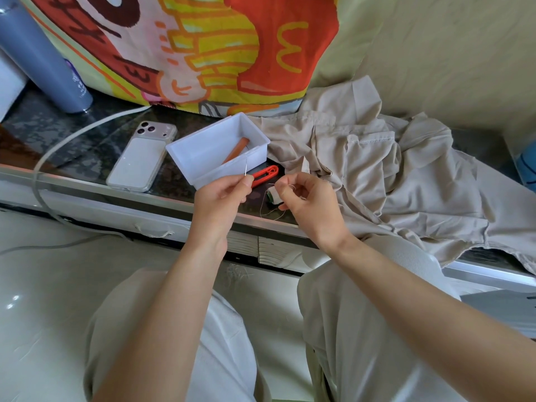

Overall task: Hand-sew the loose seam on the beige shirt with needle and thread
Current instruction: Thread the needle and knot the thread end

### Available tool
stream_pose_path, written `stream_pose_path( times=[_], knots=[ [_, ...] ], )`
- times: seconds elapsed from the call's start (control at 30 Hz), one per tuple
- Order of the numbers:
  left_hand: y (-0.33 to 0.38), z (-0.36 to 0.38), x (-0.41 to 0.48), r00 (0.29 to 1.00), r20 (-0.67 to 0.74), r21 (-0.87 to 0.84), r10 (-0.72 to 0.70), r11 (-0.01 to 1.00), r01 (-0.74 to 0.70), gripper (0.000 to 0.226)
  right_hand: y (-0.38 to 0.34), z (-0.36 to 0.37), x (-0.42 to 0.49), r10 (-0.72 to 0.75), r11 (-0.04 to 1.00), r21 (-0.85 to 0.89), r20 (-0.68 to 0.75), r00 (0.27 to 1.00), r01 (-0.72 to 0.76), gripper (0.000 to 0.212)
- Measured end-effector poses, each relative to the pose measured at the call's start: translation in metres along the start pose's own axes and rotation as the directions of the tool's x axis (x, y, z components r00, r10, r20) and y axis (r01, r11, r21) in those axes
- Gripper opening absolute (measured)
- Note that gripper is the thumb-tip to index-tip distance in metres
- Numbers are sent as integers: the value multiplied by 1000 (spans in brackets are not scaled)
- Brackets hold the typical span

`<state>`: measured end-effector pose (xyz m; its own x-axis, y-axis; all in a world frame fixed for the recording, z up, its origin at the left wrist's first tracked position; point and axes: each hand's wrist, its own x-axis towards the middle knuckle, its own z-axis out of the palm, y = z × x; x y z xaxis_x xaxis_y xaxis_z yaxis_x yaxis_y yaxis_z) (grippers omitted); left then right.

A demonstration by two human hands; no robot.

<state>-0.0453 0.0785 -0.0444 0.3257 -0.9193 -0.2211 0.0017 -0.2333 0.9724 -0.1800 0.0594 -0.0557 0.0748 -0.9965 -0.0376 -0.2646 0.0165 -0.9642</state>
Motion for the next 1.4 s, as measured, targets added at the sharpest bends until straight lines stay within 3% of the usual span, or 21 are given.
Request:
stream_pose_path(
  times=[0.23, 0.63, 0.93, 1.13, 1.27, 1.4],
  knots=[
    [-3, 4, -3, 982, 181, 41, 57, 997, -66, 22, 1, 0, -2, -80, 992, -99, 9, 997, 81, 27],
    [-5, 7, -1, 984, 176, 127, 18, 991, -40, 13, -3, -1, -5, -120, 987, -98, 51, 991, 124, 17],
    [-1, 9, -5, 978, 206, 115, 16, 993, -40, 20, -2, -10, -5, -154, 977, -144, 16, 988, 155, 5],
    [2, 14, -9, 978, 203, 52, 50, 997, -62, 18, -7, -18, -6, -92, 993, -72, -42, 995, 89, 21],
    [1, 18, -8, 978, 206, 52, 30, 998, -42, 13, -12, -25, -8, -44, 991, 126, -77, 996, 54, 11],
    [1, 26, -8, 980, 199, 81, 20, 996, -37, 9, -11, -30, -11, -39, 977, 206, -107, 993, 60, 8]
  ],
)
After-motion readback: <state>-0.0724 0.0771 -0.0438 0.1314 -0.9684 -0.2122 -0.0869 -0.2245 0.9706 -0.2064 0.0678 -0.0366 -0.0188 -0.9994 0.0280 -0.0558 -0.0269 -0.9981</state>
